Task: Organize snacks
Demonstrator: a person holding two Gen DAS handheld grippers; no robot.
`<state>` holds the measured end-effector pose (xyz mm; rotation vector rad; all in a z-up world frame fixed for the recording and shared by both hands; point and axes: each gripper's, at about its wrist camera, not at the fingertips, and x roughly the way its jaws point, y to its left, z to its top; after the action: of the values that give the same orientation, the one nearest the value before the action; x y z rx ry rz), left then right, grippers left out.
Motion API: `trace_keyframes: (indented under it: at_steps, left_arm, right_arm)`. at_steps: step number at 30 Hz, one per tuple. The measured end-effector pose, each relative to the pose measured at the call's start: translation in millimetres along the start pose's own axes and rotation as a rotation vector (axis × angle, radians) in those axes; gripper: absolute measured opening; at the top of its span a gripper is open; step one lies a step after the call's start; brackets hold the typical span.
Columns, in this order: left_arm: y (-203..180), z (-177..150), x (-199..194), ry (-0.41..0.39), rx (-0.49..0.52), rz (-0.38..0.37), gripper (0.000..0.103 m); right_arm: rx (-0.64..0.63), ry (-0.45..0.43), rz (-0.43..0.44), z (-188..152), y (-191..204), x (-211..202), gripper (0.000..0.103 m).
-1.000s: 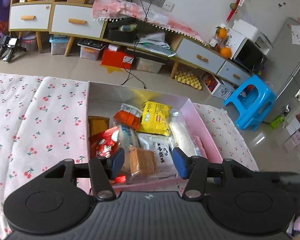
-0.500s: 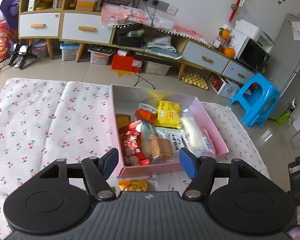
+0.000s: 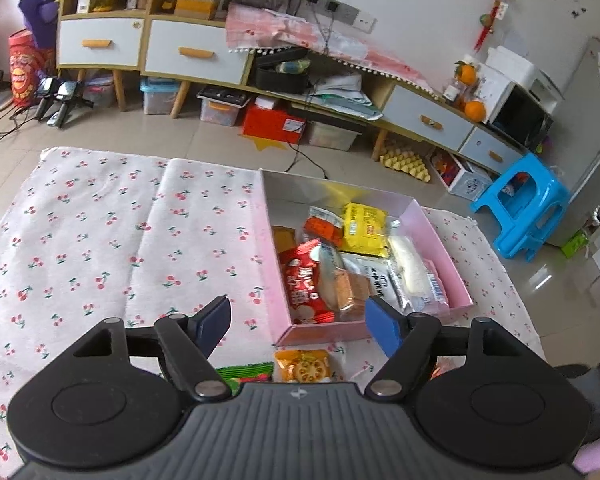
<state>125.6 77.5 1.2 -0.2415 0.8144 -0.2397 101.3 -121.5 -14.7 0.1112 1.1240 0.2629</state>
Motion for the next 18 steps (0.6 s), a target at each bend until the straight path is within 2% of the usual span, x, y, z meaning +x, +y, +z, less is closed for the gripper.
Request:
trace_keyframes:
  at_steps: [5,9,18]
  left_arm:
    - [8,2,-2,0.008,-0.036,0.015,0.072]
    - [12,-1,0,0.032,-0.042,0.027,0.072]
    - [10,-14,-1,0.079,0.014,0.052,0.074]
  right_arm:
    - [0.05,-0.121,0.021,27,-1,-17,0.032]
    - [0.08,-0.218,0.005,50,-1,-17,0.032]
    - [0.107,-0.305,-0.02,71,-9,12,0.035]
